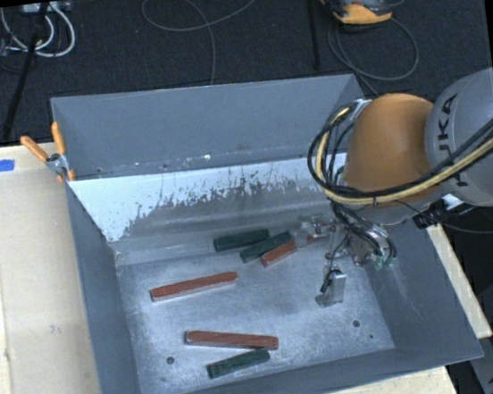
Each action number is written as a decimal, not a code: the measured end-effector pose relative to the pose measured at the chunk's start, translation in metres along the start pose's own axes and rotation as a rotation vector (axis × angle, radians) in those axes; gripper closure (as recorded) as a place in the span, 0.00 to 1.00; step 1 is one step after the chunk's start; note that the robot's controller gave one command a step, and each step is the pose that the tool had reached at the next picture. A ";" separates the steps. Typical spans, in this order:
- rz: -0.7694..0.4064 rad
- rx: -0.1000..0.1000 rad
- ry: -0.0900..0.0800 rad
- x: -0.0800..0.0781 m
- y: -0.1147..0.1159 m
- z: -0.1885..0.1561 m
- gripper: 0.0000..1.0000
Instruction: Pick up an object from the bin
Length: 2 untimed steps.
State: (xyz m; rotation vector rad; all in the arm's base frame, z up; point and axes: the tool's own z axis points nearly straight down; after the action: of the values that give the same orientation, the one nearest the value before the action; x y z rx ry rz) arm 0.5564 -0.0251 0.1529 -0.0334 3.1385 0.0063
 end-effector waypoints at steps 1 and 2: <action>-0.151 0.002 0.002 -0.062 0.029 0.037 0.00; -0.234 0.003 0.003 -0.066 0.035 0.079 0.00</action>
Offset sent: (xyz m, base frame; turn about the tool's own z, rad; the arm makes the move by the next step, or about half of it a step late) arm 0.0614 0.0296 -0.0356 -0.1513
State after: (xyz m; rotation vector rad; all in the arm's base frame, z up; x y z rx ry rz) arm 0.6215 0.0114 0.0739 -0.3992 3.1159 0.0012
